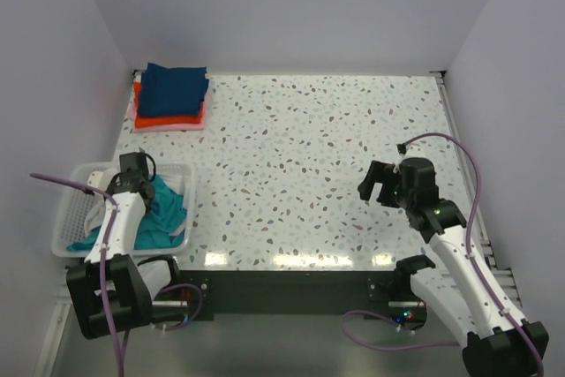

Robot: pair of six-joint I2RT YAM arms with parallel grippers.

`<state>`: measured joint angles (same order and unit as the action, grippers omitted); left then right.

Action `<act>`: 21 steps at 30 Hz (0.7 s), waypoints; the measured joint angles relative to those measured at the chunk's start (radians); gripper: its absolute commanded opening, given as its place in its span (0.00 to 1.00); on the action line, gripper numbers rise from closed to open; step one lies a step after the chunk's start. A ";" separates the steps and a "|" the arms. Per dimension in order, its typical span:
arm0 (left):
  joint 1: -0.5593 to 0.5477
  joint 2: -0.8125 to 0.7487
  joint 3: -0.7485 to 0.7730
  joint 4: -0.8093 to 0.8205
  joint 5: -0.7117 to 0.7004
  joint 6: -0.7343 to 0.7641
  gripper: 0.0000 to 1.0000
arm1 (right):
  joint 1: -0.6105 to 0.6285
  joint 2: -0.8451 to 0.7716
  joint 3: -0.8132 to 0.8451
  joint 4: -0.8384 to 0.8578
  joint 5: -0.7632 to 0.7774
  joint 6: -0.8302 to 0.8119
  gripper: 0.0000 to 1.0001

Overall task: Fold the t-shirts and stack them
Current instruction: Grab the tshirt from the pile

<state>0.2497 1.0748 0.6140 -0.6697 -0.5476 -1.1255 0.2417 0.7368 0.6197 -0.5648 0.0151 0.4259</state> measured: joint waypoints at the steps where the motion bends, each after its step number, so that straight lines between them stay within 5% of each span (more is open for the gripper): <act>1: 0.000 0.002 -0.002 0.006 0.003 0.011 0.00 | 0.000 0.003 0.001 -0.003 0.002 0.000 0.99; 21: 0.004 -0.198 0.087 0.007 0.137 0.100 0.00 | 0.000 -0.003 0.033 -0.034 0.020 0.000 0.99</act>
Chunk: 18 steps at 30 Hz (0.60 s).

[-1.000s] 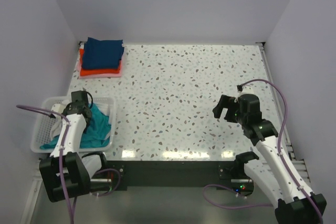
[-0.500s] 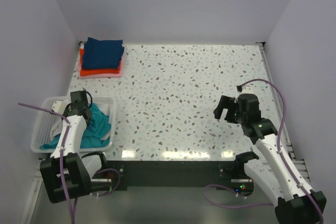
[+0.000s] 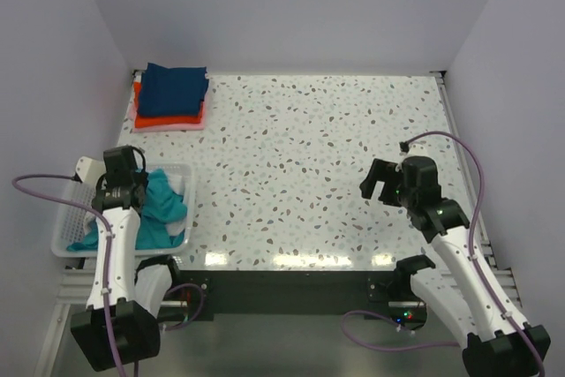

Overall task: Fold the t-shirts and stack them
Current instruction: Grab the tshirt from the pile

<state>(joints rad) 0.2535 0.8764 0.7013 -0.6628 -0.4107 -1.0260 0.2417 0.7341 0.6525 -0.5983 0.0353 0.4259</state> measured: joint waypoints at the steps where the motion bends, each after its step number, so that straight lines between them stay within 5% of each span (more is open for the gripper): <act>1: 0.000 -0.007 0.018 -0.006 0.008 0.002 0.00 | 0.000 -0.003 0.001 -0.002 0.000 0.000 0.99; 18: 0.000 -0.091 0.386 -0.068 0.164 0.124 0.00 | 0.000 -0.057 0.062 -0.034 0.016 -0.002 0.99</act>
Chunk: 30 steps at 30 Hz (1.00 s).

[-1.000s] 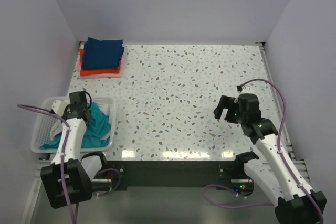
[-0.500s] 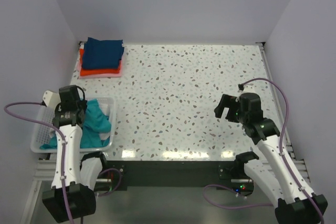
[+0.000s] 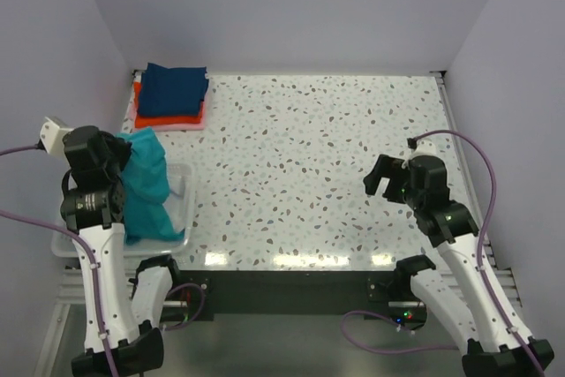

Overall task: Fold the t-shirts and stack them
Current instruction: Grab the tshirt from the pile, then move the tshirt to the center of the board

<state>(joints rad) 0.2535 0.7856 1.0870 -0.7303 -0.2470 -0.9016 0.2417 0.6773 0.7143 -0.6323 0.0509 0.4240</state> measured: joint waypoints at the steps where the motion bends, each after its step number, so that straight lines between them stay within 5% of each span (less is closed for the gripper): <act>1: 0.000 0.000 0.024 0.005 0.014 0.009 0.00 | 0.000 -0.004 0.002 -0.001 0.006 -0.001 0.99; 24: -0.001 0.200 0.433 0.304 0.551 0.078 0.00 | 0.000 -0.120 0.005 0.010 0.134 0.002 0.99; 30: -0.153 0.269 0.454 0.359 0.558 0.076 0.00 | 0.000 -0.135 0.005 0.018 0.151 0.002 0.99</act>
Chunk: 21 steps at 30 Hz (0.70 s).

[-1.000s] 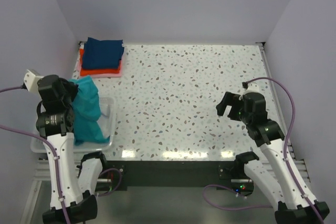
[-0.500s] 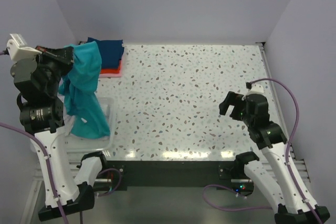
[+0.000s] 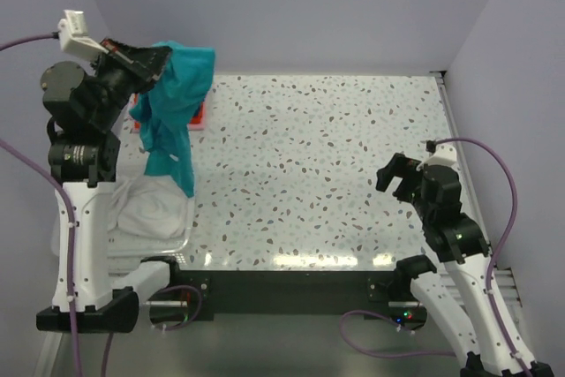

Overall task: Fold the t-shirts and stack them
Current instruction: Move the tshirt to the center of the board

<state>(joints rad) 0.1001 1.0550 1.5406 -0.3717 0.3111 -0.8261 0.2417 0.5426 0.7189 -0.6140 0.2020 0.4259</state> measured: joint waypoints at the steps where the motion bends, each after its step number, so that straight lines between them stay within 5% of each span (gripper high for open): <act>1: -0.053 0.021 0.011 0.005 -0.010 0.003 0.00 | 0.000 0.003 0.000 0.001 0.002 0.000 0.99; 11: -0.508 0.269 0.105 0.011 -0.195 0.073 0.00 | 0.000 0.011 0.000 -0.002 0.019 0.000 0.99; 21: -0.774 0.505 0.295 0.013 -0.260 0.144 0.00 | 0.000 -0.008 0.000 -0.023 0.083 0.008 0.99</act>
<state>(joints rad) -0.6735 1.5597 1.8355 -0.3592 0.0513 -0.6823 0.2417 0.5343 0.7189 -0.6365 0.2848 0.4339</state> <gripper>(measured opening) 0.030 0.986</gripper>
